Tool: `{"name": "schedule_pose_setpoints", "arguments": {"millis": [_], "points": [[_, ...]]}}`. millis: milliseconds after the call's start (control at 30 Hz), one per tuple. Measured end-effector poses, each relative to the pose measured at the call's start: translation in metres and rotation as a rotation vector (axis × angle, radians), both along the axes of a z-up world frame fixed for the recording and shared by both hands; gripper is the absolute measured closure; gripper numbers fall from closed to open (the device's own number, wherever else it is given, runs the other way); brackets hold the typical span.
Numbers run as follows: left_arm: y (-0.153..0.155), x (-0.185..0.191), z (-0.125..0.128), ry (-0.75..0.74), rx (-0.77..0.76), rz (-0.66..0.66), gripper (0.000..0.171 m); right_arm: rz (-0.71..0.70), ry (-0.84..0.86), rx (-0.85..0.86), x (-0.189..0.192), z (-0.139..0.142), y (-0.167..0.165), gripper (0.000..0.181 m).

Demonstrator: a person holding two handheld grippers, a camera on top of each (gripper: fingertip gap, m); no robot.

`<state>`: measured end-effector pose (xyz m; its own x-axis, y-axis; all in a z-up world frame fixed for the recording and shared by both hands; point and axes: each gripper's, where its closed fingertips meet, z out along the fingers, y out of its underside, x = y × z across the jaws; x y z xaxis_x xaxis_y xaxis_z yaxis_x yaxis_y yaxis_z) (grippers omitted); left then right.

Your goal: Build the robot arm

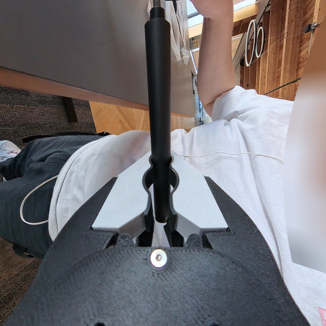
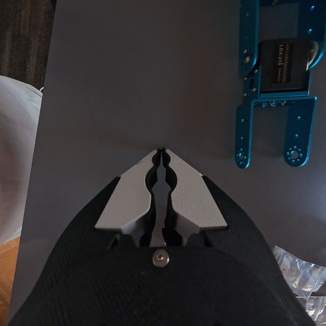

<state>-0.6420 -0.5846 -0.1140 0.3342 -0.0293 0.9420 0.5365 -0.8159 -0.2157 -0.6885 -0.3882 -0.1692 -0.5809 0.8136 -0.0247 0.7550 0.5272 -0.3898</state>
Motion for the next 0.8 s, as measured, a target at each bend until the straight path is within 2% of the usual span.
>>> {"name": "schedule_pose_setpoints", "arguments": {"millis": [133,333,500,600,800], "points": [[0.001,-0.002,-0.003,0.015,-0.005,-0.001,0.164,0.022,0.036,-0.003,-0.001,0.004,-0.003,0.180],[0.010,-0.001,-0.012,0.029,-0.058,-0.083,0.163,0.099,0.249,-0.075,-0.003,0.052,-0.022,0.180],[0.026,0.004,0.005,-0.101,-0.102,-0.188,0.164,0.180,0.402,-0.101,0.005,0.077,-0.035,0.180],[0.033,0.013,0.017,-0.162,-0.125,-0.246,0.164,0.203,0.475,-0.032,0.009,0.083,-0.030,0.180],[0.041,0.026,0.027,-0.146,-0.140,-0.318,0.163,0.221,0.520,0.010,0.018,0.085,-0.025,0.180]]}}
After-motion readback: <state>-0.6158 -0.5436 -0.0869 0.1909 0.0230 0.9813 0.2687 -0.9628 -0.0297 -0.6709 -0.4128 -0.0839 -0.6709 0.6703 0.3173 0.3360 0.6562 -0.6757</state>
